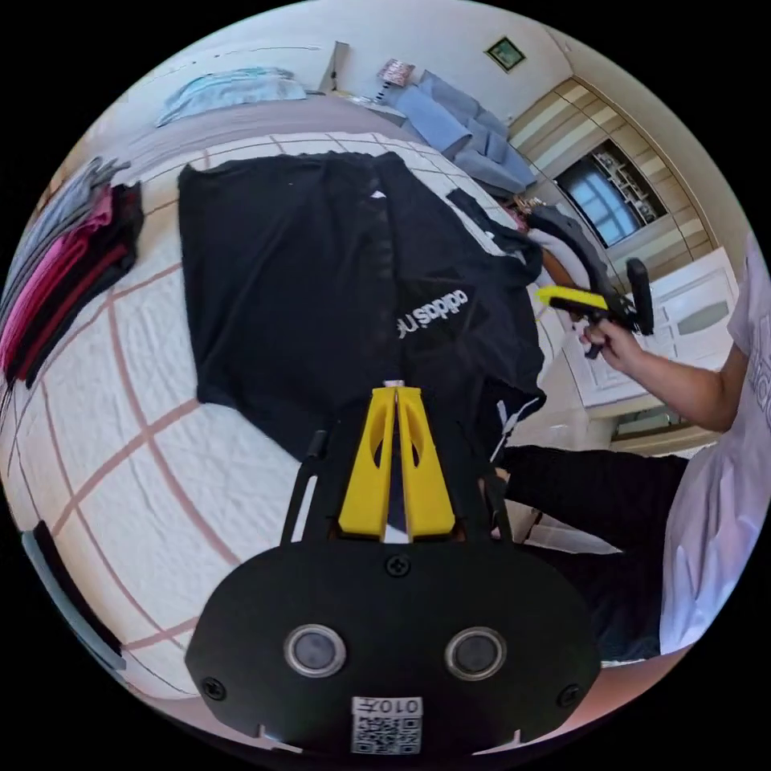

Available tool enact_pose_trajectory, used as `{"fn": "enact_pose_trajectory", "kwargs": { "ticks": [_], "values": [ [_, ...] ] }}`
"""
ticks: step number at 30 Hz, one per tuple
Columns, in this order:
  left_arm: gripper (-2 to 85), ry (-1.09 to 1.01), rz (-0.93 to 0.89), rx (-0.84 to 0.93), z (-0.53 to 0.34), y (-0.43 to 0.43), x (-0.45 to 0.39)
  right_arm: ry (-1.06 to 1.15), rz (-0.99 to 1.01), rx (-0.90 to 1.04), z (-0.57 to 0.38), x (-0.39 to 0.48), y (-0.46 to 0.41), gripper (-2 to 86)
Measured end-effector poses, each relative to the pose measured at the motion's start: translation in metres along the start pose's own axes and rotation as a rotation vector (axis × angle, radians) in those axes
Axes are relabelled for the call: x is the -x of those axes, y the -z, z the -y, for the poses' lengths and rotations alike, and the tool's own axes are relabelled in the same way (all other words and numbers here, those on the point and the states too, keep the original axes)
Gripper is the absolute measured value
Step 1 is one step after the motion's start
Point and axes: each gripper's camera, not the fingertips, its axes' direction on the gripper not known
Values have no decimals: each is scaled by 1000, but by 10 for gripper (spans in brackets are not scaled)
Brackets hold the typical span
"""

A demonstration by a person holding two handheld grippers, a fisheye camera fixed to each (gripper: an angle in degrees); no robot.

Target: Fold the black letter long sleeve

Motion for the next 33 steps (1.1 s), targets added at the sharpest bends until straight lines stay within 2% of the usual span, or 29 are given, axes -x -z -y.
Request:
{"fn": "enact_pose_trajectory", "kwargs": {
  "ticks": [3,6,10,13,16,18,19,20,21,23,24,27,30,33],
  "values": [
    [-1,-91,-94,-5,25,-45,-66,-97,-195,10,25,-81,9,92],
    [-1,-139,-189,-47,54,-80,-112,-112,-285,12,61,-117,0,91],
    [-1,-165,-290,-104,89,-111,-141,-64,-329,231,96,-125,-52,68],
    [-1,-181,-276,-122,105,-118,-142,-208,-218,225,102,-144,-40,57],
    [0,-145,-285,-160,111,-120,-123,-207,-80,-64,94,-131,46,56],
    [2,-97,-302,-202,110,-121,-105,-7,69,-319,77,-67,130,66],
    [4,-66,-301,-230,108,-121,-93,76,121,-364,71,-44,145,71],
    [6,-38,-275,-252,104,-121,-82,250,250,-381,61,7,163,88],
    [7,-21,-255,-260,102,-121,-76,390,385,-284,52,55,163,111],
    [14,68,-191,-274,89,-122,-51,485,521,-61,35,110,143,124],
    [17,91,-181,-282,85,-123,-46,475,615,42,22,127,130,113],
    [36,164,-155,-277,71,-128,-28,300,758,70,-2,118,121,94],
    [59,67,-105,-196,72,-143,-42,182,620,55,-14,94,124,96],
    [81,-145,-110,-70,79,-172,-85,86,545,103,-8,57,121,99]
  ]
}}
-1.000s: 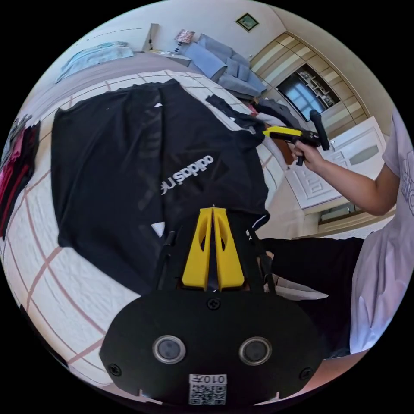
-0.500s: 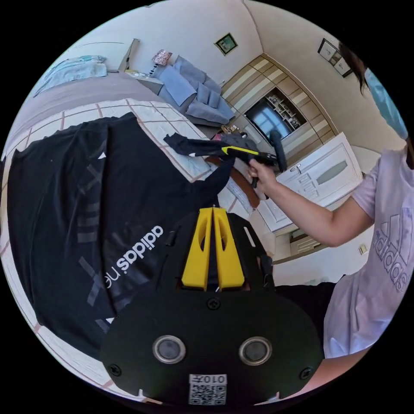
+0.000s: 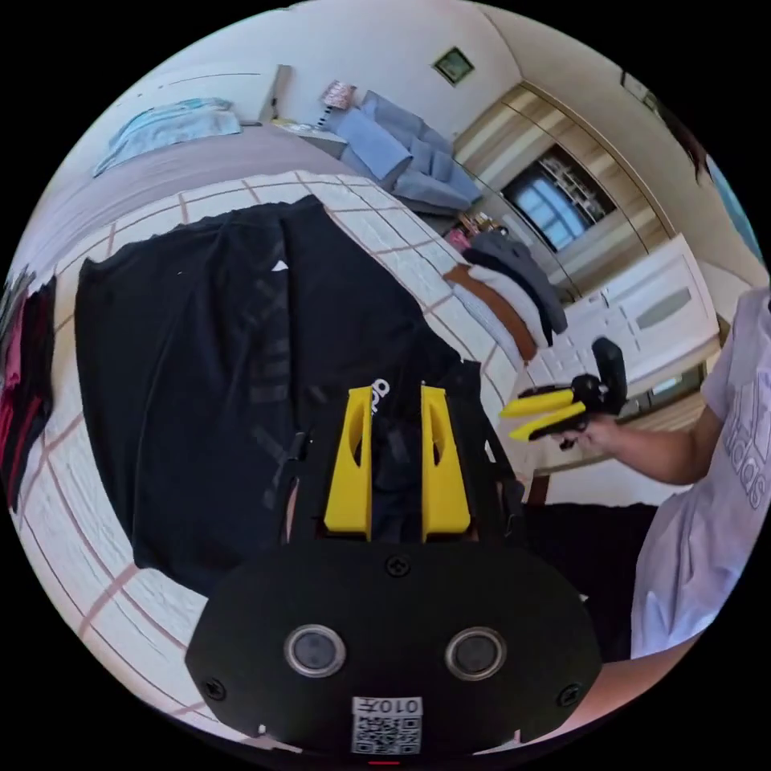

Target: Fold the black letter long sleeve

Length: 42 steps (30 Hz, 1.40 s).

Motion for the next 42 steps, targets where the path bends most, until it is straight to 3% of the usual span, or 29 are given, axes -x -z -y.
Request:
{"fn": "enact_pose_trajectory", "kwargs": {
  "ticks": [5,7,12,17,19,21,23,27,31,33,38,42],
  "values": [
    [106,-545,166,339,-26,-84,-123,-67,-83,-27,11,-36,34,97],
    [111,-641,218,342,-44,-100,-149,-82,-96,-34,15,-42,41,98],
    [110,-658,211,359,-62,-148,-178,-116,-87,-16,26,-48,35,97],
    [79,-447,218,430,-54,-221,-175,-125,-75,-22,39,-42,39,94],
    [57,-448,304,415,-55,-232,-178,-119,-89,-12,42,-42,41,91],
    [34,-412,255,427,-51,-231,-175,-104,-118,12,46,-47,43,90],
    [14,-345,33,392,-46,-209,-164,-78,-166,22,51,-53,44,94],
    [3,-265,-188,244,-41,-137,-140,7,-318,63,70,-81,44,102],
    [0,-257,-325,3,-20,-28,-108,20,-183,108,73,-116,33,79],
    [0,-302,-296,-73,-5,15,-101,35,-128,165,67,-120,27,57],
    [-1,-509,-144,-175,45,104,-93,84,-263,135,38,-92,45,49],
    [-1,-457,-73,-234,55,127,-70,55,-292,36,11,-76,63,45]
  ]
}}
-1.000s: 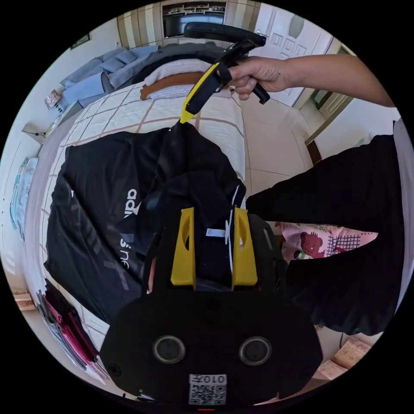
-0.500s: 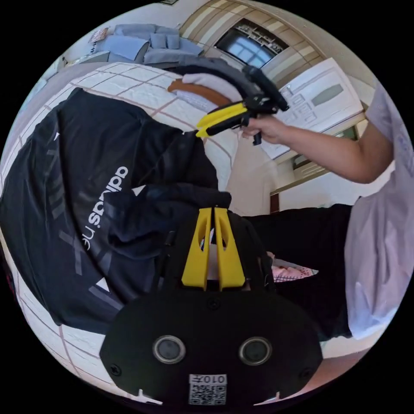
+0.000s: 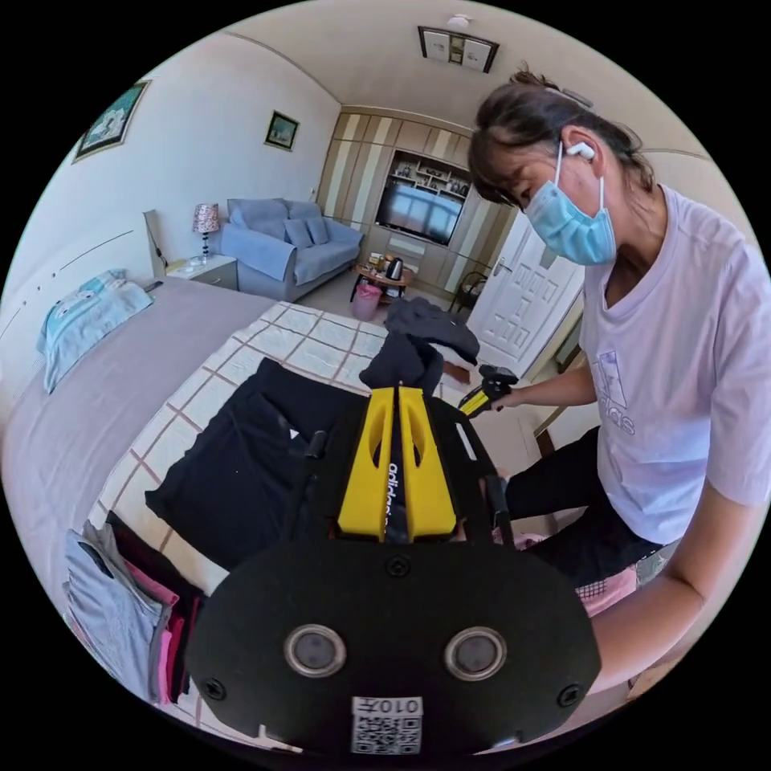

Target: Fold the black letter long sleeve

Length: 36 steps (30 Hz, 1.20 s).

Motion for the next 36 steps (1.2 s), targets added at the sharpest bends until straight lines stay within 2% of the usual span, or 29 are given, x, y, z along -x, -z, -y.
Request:
{"fn": "enact_pose_trajectory", "kwargs": {
  "ticks": [4,6,8,11,18,21,24,30,34,36],
  "values": [
    [0,84,-71,-174,-32,13,-9,-169,41,-66,-12,-16,8,36],
    [-1,153,-92,-294,-49,20,-15,-329,156,-134,-31,-42,12,34],
    [0,200,-92,-392,-58,27,-22,-343,198,-128,-39,-49,7,37],
    [0,114,-106,-357,-29,28,-28,-260,185,-65,-28,-40,-7,54],
    [0,-97,-249,-276,65,17,-22,-141,291,-89,27,-25,-24,73],
    [0,-119,-266,-237,90,7,-20,-108,210,-109,28,-2,-17,73],
    [0,-121,-286,-231,102,2,-21,-175,173,-60,18,1,-29,73],
    [0,-107,-311,-328,102,11,-23,-387,306,-119,-7,-36,-36,69],
    [-1,-53,-294,-448,94,30,-15,-317,285,-72,-3,-23,-44,68],
    [-1,-43,-292,-487,94,36,-14,-262,209,-18,6,-11,-53,62]
  ]
}}
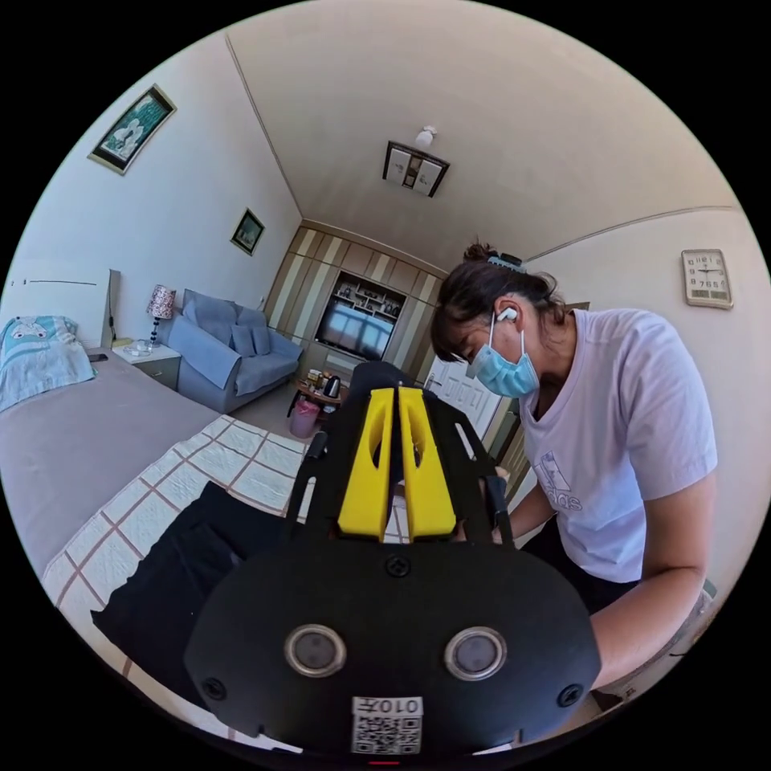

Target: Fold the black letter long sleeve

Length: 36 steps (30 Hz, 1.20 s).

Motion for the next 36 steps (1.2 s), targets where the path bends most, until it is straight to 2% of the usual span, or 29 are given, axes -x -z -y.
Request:
{"fn": "enact_pose_trajectory", "kwargs": {
  "ticks": [3,6,9,12,14,16,19,22,24,27,29,34,36],
  "values": [
    [-1,1,0,-20,7,3,0,5,-82,32,1,-5,-4,44],
    [-1,-10,-26,-8,19,1,2,-45,-41,29,-13,-34,15,39],
    [0,-63,-97,10,32,-2,5,-101,69,1,-45,-69,28,32],
    [0,-101,-204,8,27,2,18,-157,7,50,-69,-90,23,31],
    [0,-3,-178,-35,1,18,40,-156,13,31,-75,-92,30,33],
    [0,40,-146,-90,-16,29,44,-96,-12,-58,-75,-82,48,41],
    [0,74,-107,-82,-29,35,40,24,-5,-136,-53,-54,63,60],
    [0,98,-140,-73,-34,31,40,151,53,-233,-14,-15,83,79],
    [0,100,-187,-53,-32,22,40,258,134,-377,17,18,113,92],
    [1,105,-322,-26,-31,2,42,386,248,-560,47,47,145,118],
    [1,92,-446,21,-25,-17,40,461,337,-604,64,58,151,141],
    [2,9,-709,129,-10,-45,32,642,592,-576,88,76,143,148],
    [3,5,-762,177,-9,-51,36,783,768,-519,91,93,135,103]
  ]
}}
